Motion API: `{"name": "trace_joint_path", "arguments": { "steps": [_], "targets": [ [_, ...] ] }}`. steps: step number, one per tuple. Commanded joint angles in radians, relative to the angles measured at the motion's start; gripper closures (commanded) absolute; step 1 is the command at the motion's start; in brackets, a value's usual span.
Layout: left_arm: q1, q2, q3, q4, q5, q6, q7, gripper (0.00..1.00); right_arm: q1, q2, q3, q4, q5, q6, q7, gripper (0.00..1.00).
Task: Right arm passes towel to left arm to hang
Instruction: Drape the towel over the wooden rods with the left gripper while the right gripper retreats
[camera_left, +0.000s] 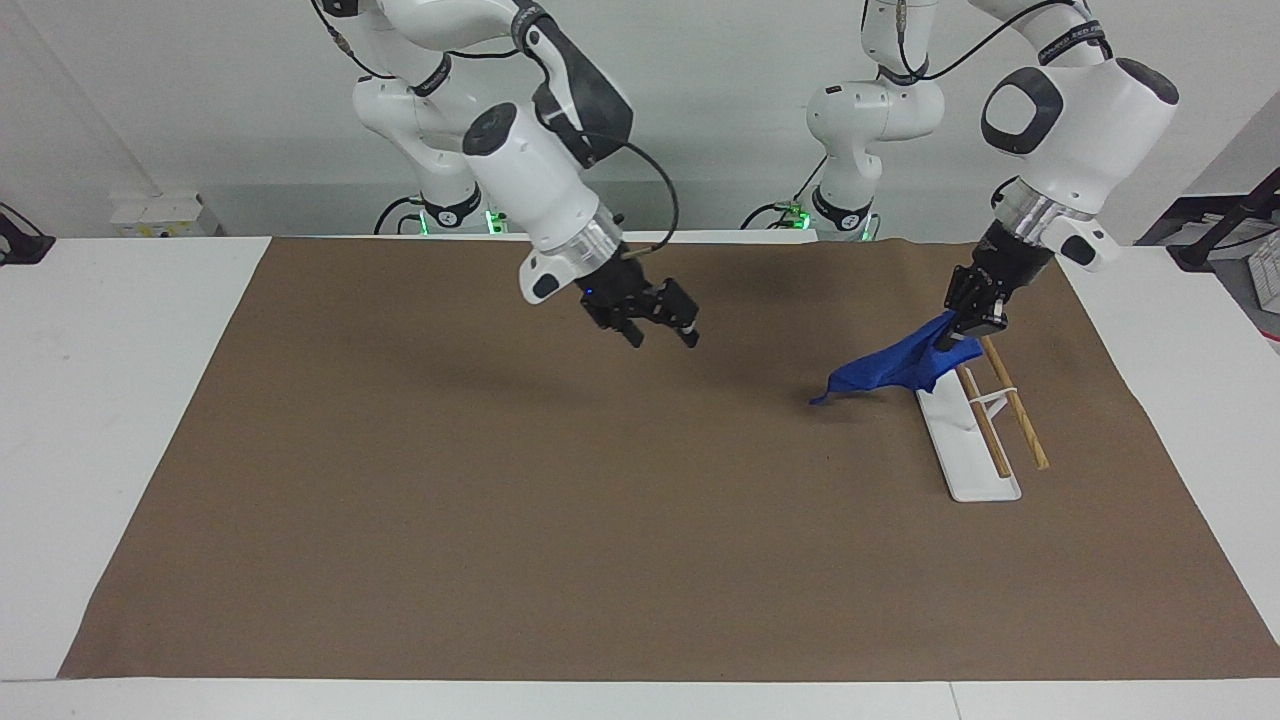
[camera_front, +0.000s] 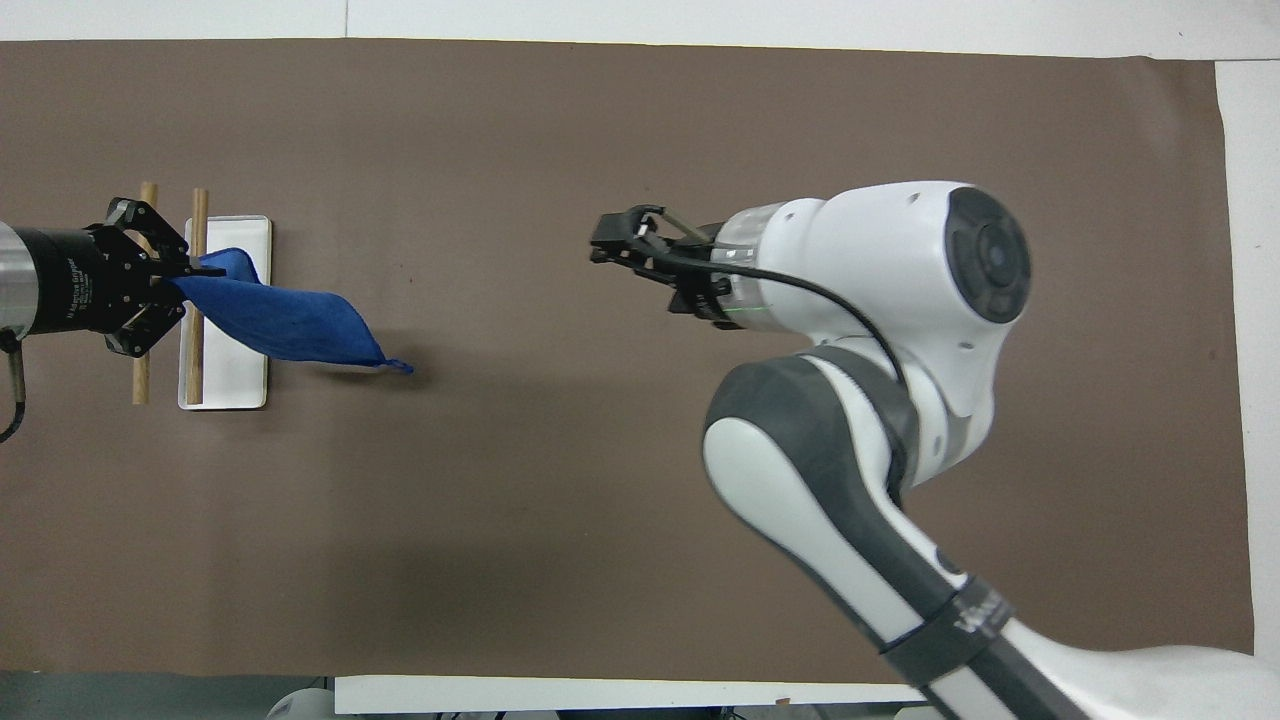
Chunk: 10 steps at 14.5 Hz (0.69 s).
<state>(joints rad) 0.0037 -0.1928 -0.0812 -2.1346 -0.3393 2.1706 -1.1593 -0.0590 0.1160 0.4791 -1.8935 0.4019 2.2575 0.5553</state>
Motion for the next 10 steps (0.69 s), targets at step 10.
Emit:
{"name": "trace_joint_path", "arguments": {
  "steps": [10],
  "targets": [
    [0.145, 0.133, 0.001, 0.097, -0.017, 0.199, 0.423, 1.0, 0.067, -0.174, -0.588, 0.056, -0.376, -0.43, -0.67, 0.0]
  ]
}}
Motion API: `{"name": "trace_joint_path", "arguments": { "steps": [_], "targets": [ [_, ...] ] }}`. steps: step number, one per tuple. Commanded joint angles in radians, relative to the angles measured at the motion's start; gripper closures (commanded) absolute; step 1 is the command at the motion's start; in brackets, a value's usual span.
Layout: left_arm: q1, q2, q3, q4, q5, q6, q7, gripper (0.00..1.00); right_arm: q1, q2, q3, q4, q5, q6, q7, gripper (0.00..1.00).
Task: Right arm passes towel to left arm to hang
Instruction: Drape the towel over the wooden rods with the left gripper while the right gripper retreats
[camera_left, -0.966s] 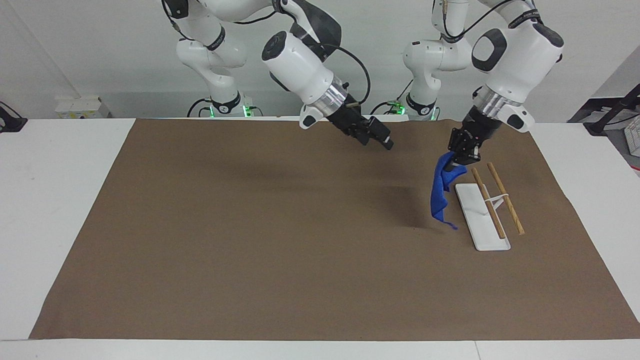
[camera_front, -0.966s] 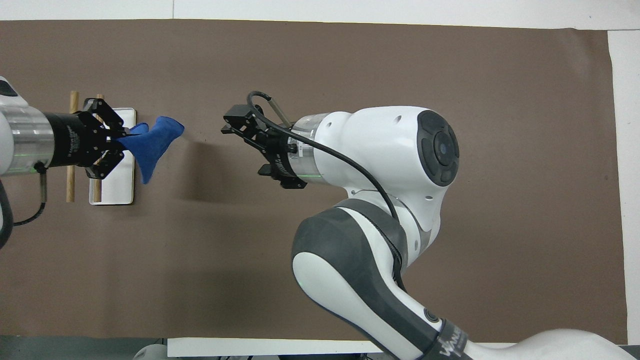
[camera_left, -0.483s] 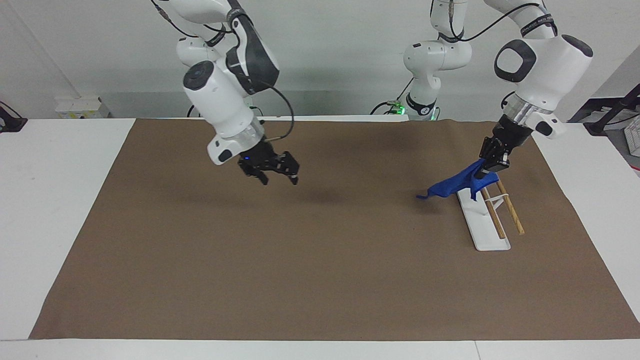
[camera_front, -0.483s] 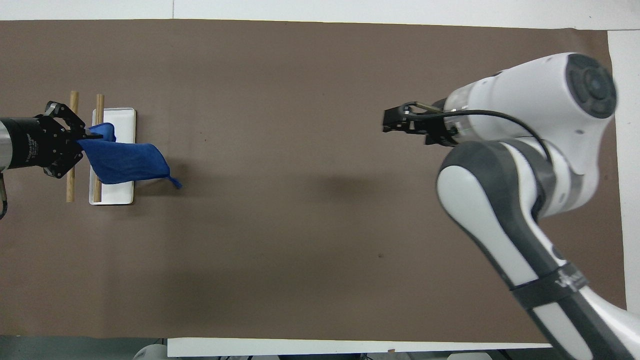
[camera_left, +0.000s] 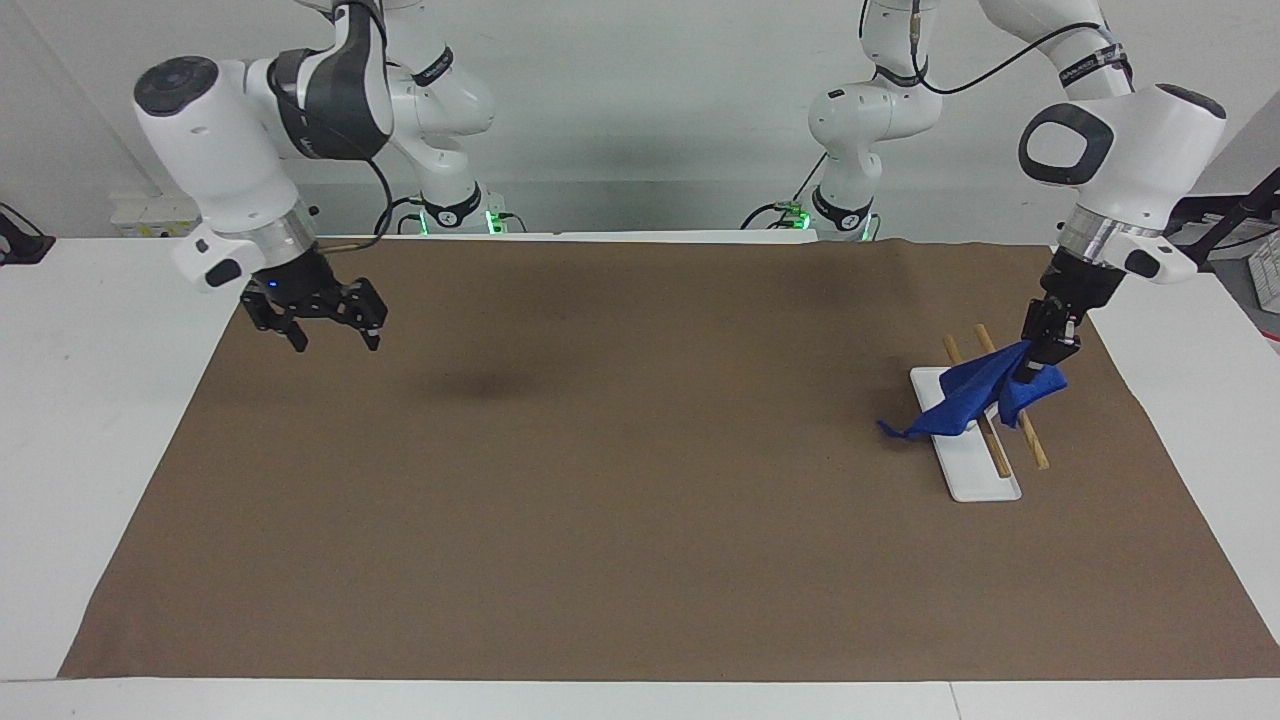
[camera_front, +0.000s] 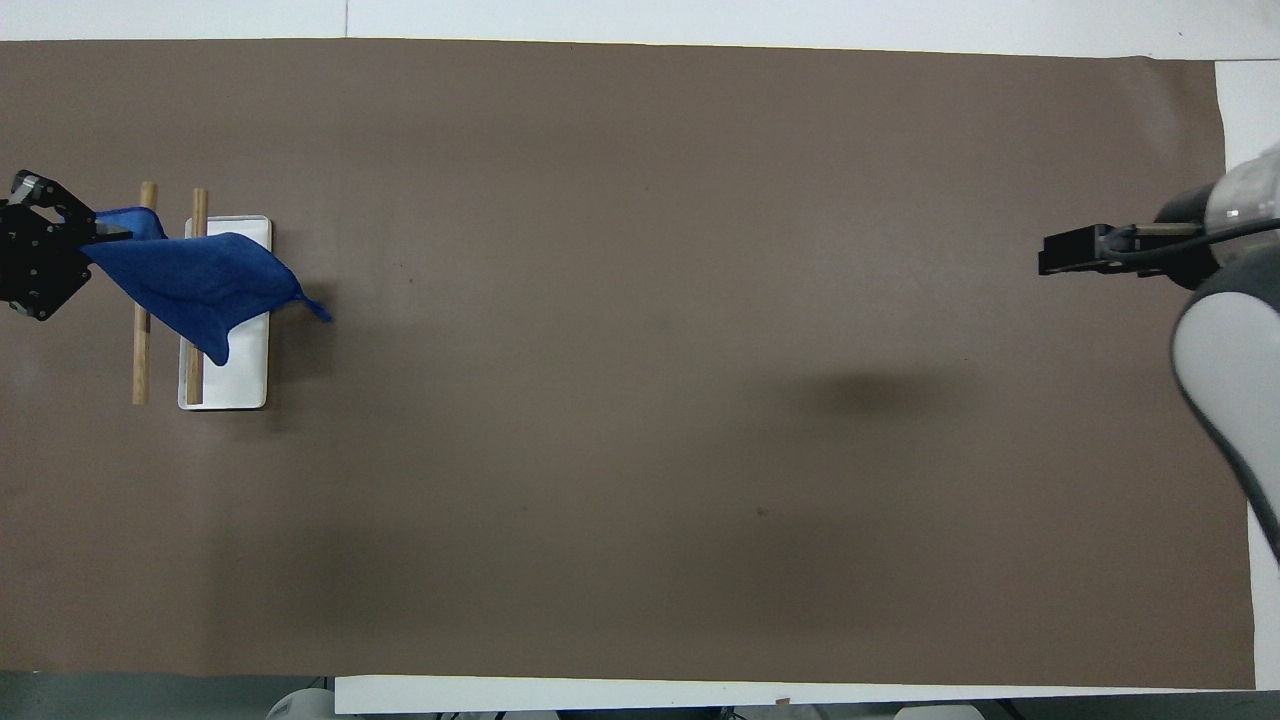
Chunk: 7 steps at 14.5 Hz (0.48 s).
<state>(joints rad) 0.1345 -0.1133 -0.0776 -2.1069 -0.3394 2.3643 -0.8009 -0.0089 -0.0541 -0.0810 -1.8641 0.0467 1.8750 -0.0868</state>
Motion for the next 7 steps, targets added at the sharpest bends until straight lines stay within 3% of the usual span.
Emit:
{"name": "trace_joint_path", "arguments": {
  "steps": [1, 7],
  "targets": [
    [0.031, 0.063, -0.002, 0.086, -0.017, 0.006, 0.096, 1.0, 0.015, -0.004, -0.038, 0.054, -0.022, -0.084, -0.03, 0.0],
    [0.057, 0.066, -0.001, 0.097, -0.003, -0.013, 0.259, 1.0, 0.024, 0.01, -0.013, 0.092, -0.022, -0.172, 0.09, 0.0]
  ]
}}
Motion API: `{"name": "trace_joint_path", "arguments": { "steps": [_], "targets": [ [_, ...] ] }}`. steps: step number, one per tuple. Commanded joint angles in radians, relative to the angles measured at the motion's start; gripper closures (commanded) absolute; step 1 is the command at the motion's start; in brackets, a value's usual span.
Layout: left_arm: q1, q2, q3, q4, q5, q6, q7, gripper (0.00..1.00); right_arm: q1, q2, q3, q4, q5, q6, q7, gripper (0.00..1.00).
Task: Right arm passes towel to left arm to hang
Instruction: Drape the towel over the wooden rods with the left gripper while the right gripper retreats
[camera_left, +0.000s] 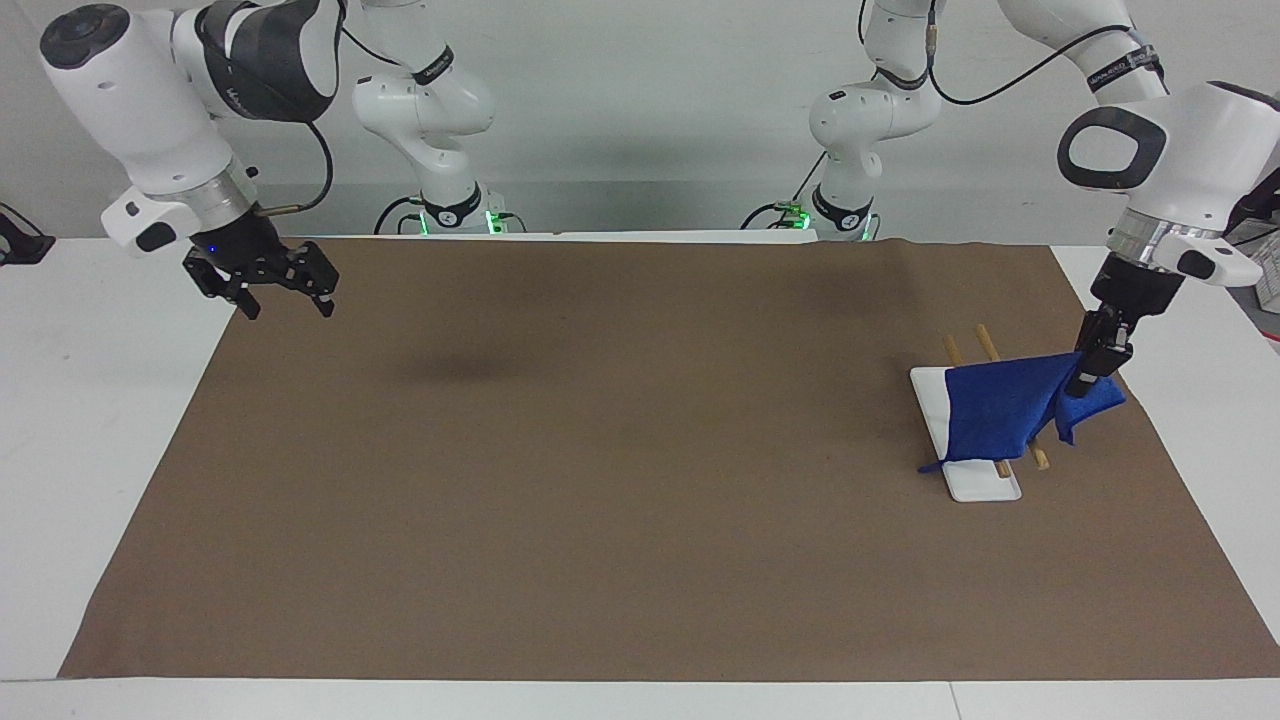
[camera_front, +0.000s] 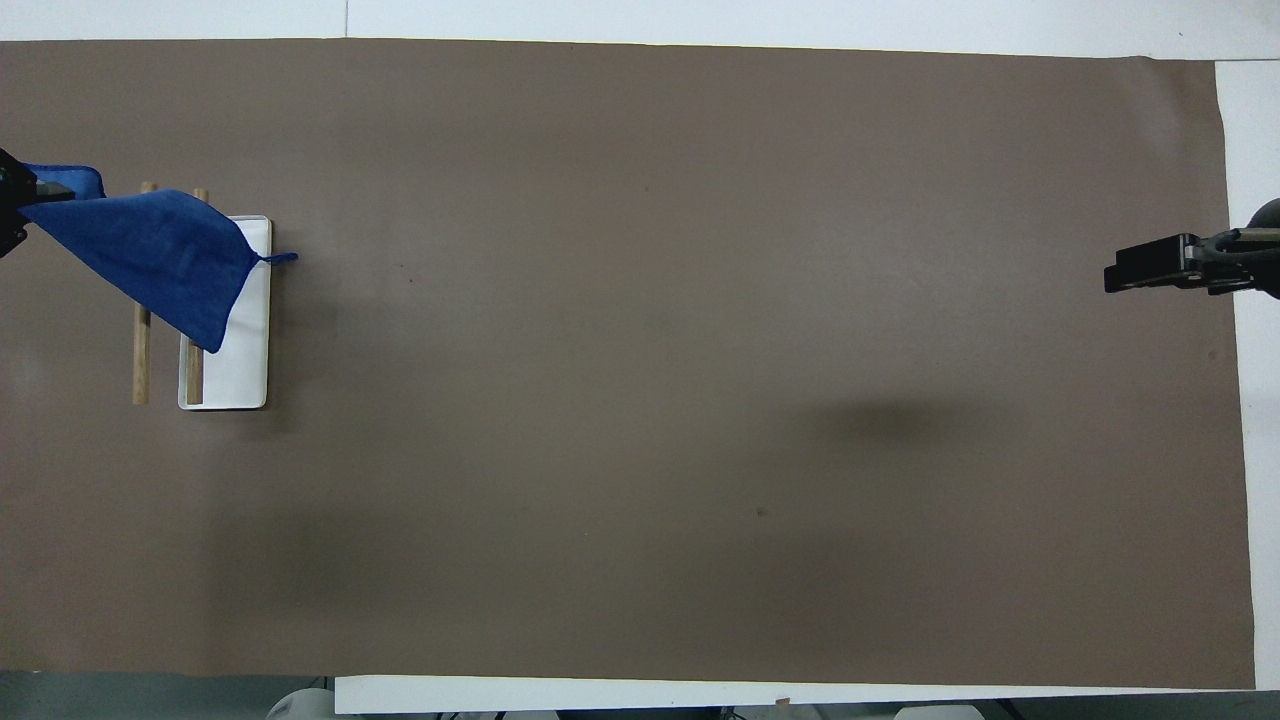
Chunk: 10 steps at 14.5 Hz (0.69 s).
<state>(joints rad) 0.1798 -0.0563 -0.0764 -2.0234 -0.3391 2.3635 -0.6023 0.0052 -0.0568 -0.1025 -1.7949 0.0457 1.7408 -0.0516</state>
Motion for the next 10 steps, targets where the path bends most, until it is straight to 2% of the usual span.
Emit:
{"name": "trace_joint_path", "arguments": {
  "steps": [1, 3, 5, 7, 8, 9, 10],
  "targets": [
    [0.032, 0.01, -0.002, 0.005, -0.001, -0.013, 0.068, 0.99, 0.01, 0.012, 0.012, 0.029, -0.021, -0.043, 0.065, 0.0],
    [0.04, -0.003, 0.003, -0.018, -0.001, -0.068, 0.108, 0.96, 0.01, 0.011, 0.012, 0.031, -0.021, -0.041, 0.065, 0.0],
    [0.098, -0.023, 0.003, -0.035, 0.009, -0.15, 0.183, 0.93, 0.01, 0.002, 0.012, 0.031, -0.021, -0.038, 0.065, 0.0],
    [0.107, -0.03, 0.001, -0.052, 0.009, -0.156, 0.199, 0.89, 0.007, -0.005, 0.014, 0.026, -0.021, -0.037, 0.065, 0.0],
    [0.109, -0.031, 0.001, -0.055, 0.009, -0.156, 0.199, 0.83, 0.01, -0.006, 0.014, 0.025, -0.021, -0.038, 0.065, 0.0],
    [0.109, -0.036, 0.003, -0.057, 0.011, -0.159, 0.197, 0.57, 0.01, -0.006, 0.014, 0.025, -0.021, -0.04, 0.065, 0.0],
    [0.11, -0.039, 0.003, -0.063, 0.012, -0.159, 0.196, 0.12, 0.01, -0.006, 0.014, 0.025, -0.021, -0.041, 0.065, 0.0]
  ]
}}
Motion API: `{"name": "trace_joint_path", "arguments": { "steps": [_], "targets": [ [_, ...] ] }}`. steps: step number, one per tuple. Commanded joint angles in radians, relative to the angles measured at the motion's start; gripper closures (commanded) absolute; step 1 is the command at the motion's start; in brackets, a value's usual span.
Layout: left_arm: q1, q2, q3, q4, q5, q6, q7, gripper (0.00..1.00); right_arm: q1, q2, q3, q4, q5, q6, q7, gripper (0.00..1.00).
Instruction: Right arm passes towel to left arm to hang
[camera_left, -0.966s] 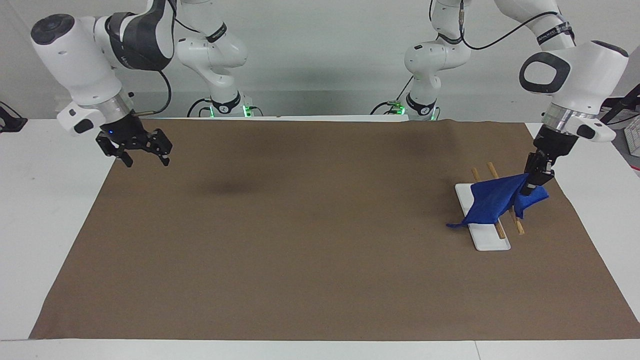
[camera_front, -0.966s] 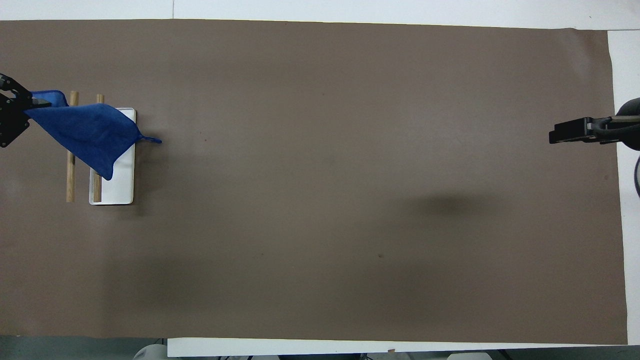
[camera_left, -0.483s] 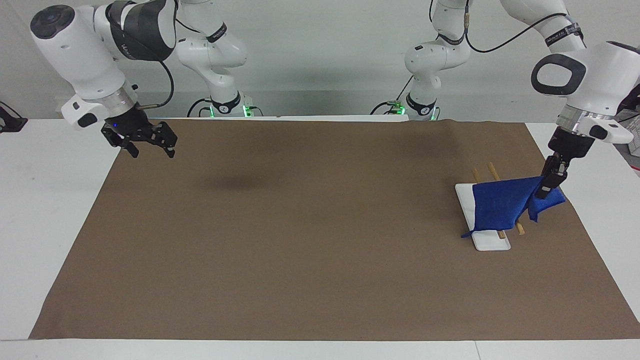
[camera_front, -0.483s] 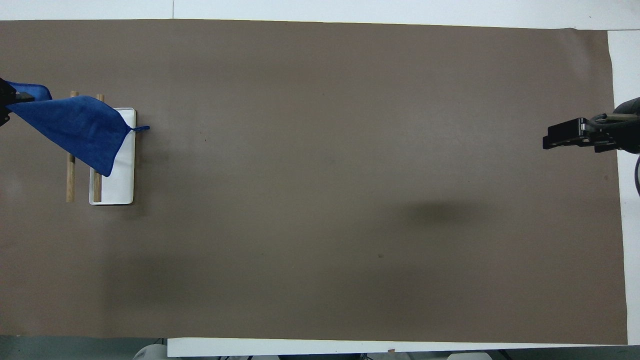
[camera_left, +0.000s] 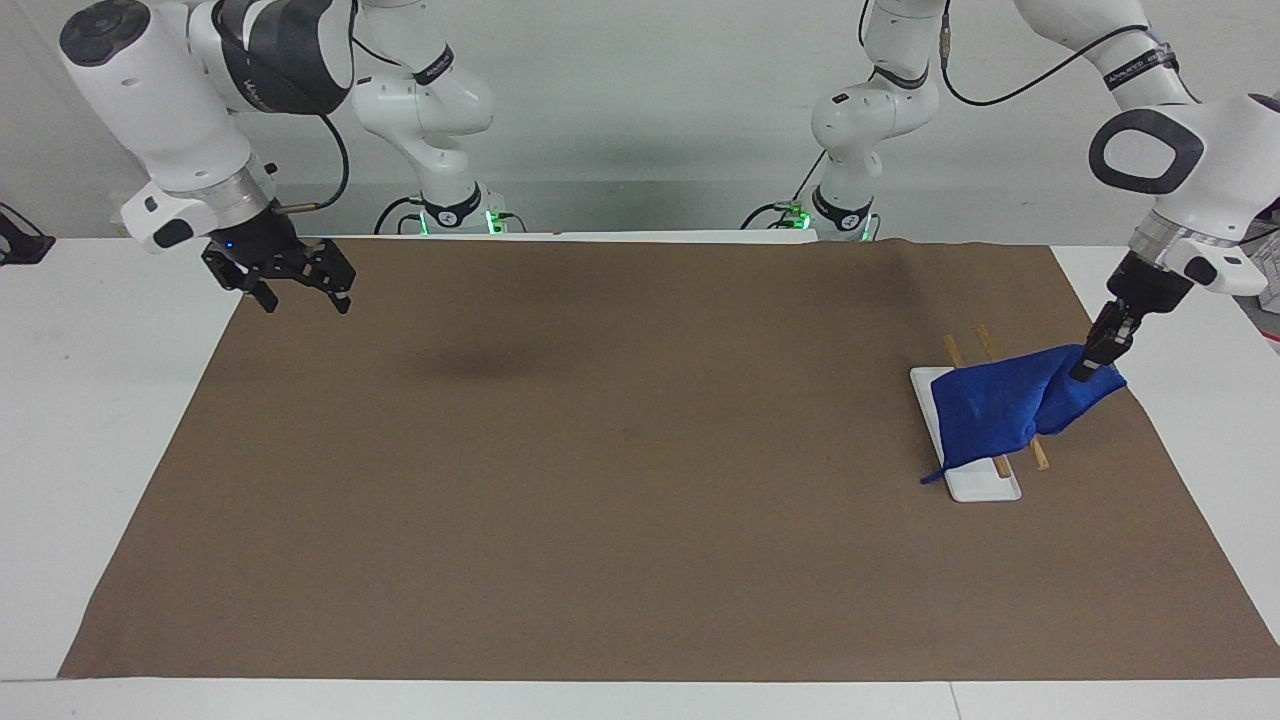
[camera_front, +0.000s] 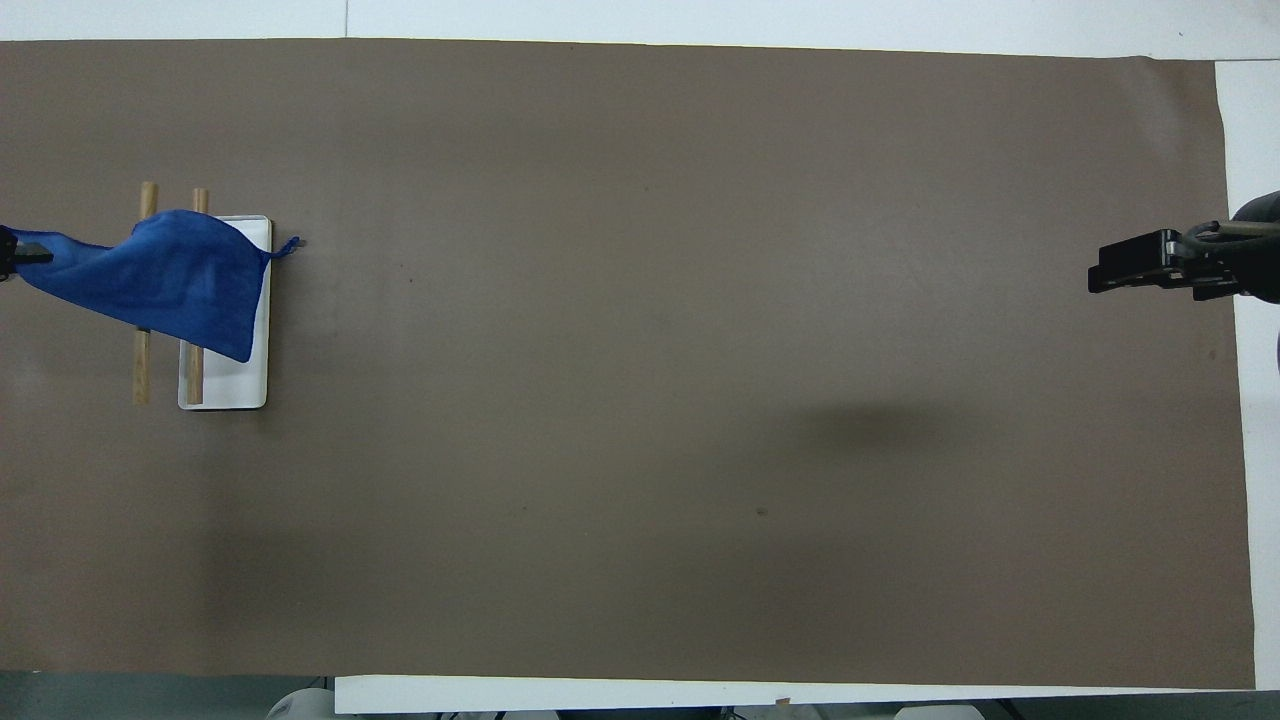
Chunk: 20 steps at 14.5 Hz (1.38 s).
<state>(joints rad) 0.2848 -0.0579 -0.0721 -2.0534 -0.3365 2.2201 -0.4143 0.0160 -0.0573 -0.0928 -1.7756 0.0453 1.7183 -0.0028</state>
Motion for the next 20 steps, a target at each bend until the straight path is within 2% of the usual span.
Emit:
{"name": "trace_joint_path", "arguments": {
  "steps": [1, 2, 4, 6, 10, 13, 15, 20],
  "targets": [
    [0.007, -0.036, -0.001, -0.03, 0.011, -0.022, 0.008, 0.0, -0.001, -0.006, 0.004, 0.005, -0.021, -0.019, 0.017, 0.0],
    [0.011, -0.034, -0.001, -0.024, 0.031, -0.025, 0.008, 0.0, -0.001, -0.006, 0.004, 0.005, -0.021, -0.019, 0.017, 0.0],
    [0.005, -0.025, -0.003, 0.01, 0.155, -0.031, 0.014, 0.0, 0.001, -0.006, 0.004, 0.005, -0.021, -0.019, 0.018, 0.0],
    [-0.009, -0.016, -0.005, 0.088, 0.25, -0.091, 0.015, 0.0, 0.001, -0.006, 0.005, 0.004, -0.021, -0.017, 0.018, 0.0],
    [-0.102, 0.021, -0.009, 0.32, 0.326, -0.414, 0.073, 0.0, -0.001, -0.006, 0.004, 0.004, -0.021, -0.014, 0.017, 0.0],
    [-0.209, 0.021, -0.011, 0.394, 0.34, -0.685, 0.184, 0.0, -0.004, -0.006, -0.001, 0.004, -0.025, -0.008, 0.009, 0.0],
    [-0.304, 0.015, -0.009, 0.424, 0.414, -0.821, 0.286, 0.0, 0.001, -0.006, 0.004, 0.002, -0.088, -0.008, 0.009, 0.0],
    [-0.309, -0.023, -0.012, 0.401, 0.346, -0.818, 0.319, 0.0, -0.001, -0.013, 0.005, -0.007, -0.097, -0.011, 0.016, 0.0]
  ]
}}
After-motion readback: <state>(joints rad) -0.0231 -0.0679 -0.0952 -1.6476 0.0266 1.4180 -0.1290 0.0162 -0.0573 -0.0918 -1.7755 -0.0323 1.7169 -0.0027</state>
